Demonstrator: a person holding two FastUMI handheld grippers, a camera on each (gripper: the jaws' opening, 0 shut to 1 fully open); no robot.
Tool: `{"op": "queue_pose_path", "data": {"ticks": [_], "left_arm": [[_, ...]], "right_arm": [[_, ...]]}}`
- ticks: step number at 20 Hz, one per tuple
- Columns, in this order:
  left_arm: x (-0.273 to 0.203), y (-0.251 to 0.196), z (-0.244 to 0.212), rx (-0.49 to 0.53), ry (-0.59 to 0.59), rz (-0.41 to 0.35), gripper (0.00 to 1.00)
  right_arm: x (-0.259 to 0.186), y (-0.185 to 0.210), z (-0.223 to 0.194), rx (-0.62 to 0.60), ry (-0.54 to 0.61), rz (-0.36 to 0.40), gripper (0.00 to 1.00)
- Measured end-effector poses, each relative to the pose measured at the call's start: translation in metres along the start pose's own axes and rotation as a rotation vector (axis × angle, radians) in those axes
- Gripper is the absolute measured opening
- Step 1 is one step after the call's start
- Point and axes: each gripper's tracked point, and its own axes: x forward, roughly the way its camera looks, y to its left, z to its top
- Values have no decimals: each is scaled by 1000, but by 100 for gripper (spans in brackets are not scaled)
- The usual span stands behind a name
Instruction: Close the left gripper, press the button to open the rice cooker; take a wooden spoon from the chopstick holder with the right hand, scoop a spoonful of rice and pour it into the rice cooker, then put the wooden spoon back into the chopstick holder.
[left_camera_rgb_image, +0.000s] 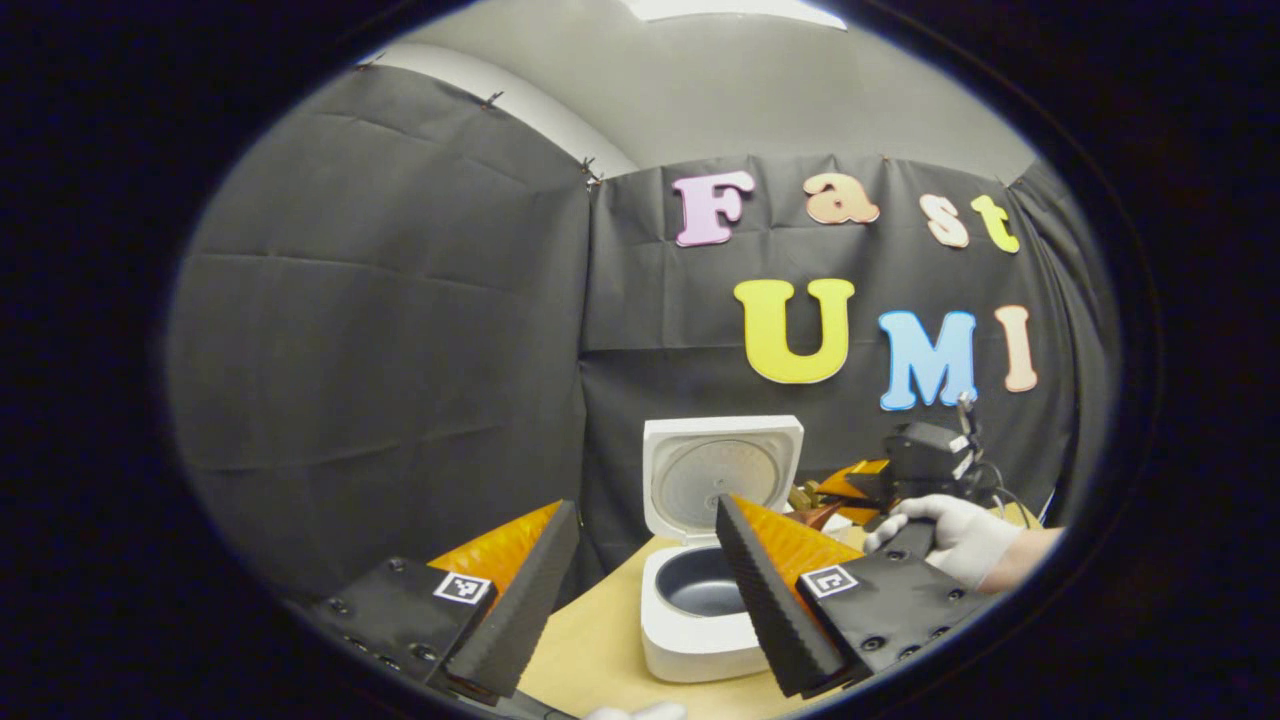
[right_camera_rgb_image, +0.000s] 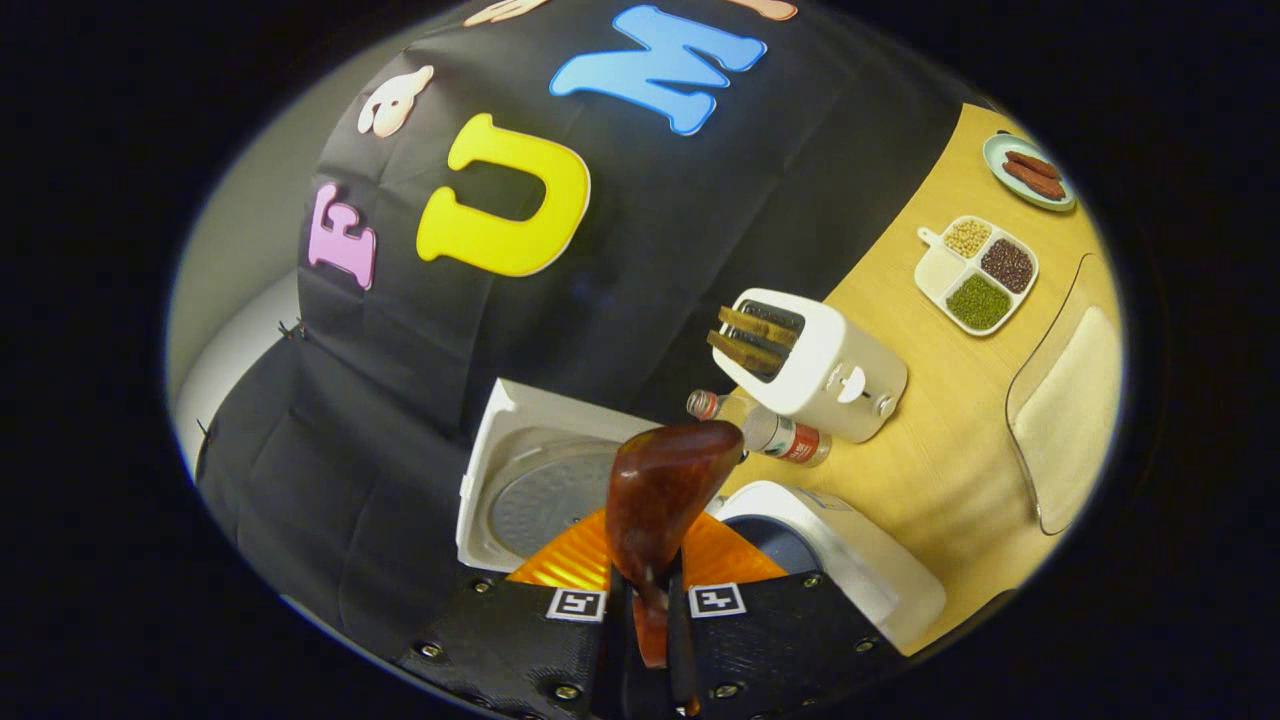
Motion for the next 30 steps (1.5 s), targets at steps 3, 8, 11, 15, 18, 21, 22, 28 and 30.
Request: {"op": "queue_pose_path", "data": {"ticks": [3, 8, 11, 15, 18, 21, 22, 28, 30], "left_arm": [[0, 9, -5, -1, 18, 22, 100], [-3, 23, -21, 25, 47, 60, 100], [-5, 27, -20, 38, 43, 67, 100], [-7, 30, -21, 49, 40, 77, 100], [-9, 31, -26, 57, 49, 78, 100], [-10, 29, -27, 63, 52, 76, 100], [-11, 28, -27, 67, 51, 77, 100], [-9, 25, -21, 83, 33, 70, 100], [-11, 24, -21, 89, 32, 69, 100]], "right_arm": [[15, -10, -18, -89, 7, -40, 16], [26, -18, -22, -323, -37, -95, 16], [29, -14, -26, -467, -53, -116, 16], [31, -8, -26, -700, -91, -144, 16], [29, 1, -29, -866, -125, -142, 16], [24, 13, -31, -1057, -171, -141, 16], [23, 17, -33, -1125, -186, -142, 16], [19, 39, -51, -1388, -235, -60, 16], [17, 43, -57, -1443, -239, -47, 16]]}}
